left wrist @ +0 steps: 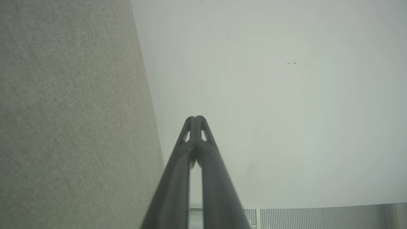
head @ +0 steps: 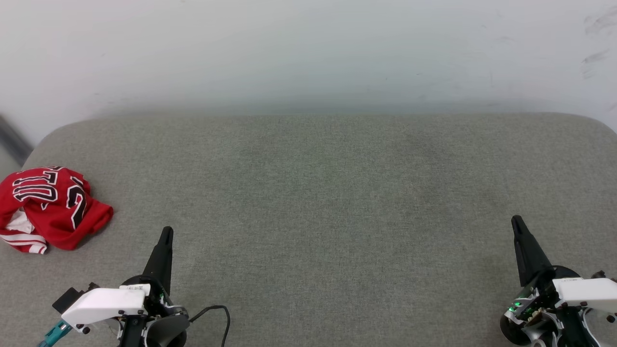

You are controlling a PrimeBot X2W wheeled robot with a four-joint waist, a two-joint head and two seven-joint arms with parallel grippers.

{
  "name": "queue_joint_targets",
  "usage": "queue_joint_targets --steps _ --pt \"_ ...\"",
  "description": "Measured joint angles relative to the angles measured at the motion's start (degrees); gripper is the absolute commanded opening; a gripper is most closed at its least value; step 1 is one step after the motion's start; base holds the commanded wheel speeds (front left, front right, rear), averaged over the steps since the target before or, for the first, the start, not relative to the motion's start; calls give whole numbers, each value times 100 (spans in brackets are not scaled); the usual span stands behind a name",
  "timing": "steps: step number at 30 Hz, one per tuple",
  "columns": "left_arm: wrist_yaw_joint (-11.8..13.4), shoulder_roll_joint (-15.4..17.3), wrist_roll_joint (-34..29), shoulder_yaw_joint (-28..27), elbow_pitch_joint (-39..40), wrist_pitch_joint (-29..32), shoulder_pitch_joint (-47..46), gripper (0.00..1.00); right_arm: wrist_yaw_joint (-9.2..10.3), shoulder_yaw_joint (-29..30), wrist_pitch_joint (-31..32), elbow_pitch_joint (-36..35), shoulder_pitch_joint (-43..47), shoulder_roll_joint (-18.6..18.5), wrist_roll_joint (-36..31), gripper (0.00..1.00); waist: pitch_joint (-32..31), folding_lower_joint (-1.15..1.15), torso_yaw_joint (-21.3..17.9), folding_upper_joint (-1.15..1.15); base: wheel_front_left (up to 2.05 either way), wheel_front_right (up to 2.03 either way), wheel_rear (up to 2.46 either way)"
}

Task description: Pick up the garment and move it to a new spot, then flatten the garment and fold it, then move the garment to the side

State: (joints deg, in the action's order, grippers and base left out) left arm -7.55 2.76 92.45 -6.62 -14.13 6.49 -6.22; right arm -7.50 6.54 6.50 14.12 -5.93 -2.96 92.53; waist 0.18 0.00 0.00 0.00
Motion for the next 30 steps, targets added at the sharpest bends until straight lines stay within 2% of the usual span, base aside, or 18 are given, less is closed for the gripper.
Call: queue_joint_targets --steps 17,18,30 --pt "0 0 1 0 0 0 0 0 0 0 0 0 0 0 0 0 0 0 0 0 0 0 0" --pt "1 -2 1 1 -9 -2 4 100 1 0 0 8 6 0 1 100 0 0 0 0 0 0 0" --pt "5 -14 -65 333 -8 -272 127 100 2 -122 -232 -63 180 7 -110 100 6 0 4 0 0 0 0"
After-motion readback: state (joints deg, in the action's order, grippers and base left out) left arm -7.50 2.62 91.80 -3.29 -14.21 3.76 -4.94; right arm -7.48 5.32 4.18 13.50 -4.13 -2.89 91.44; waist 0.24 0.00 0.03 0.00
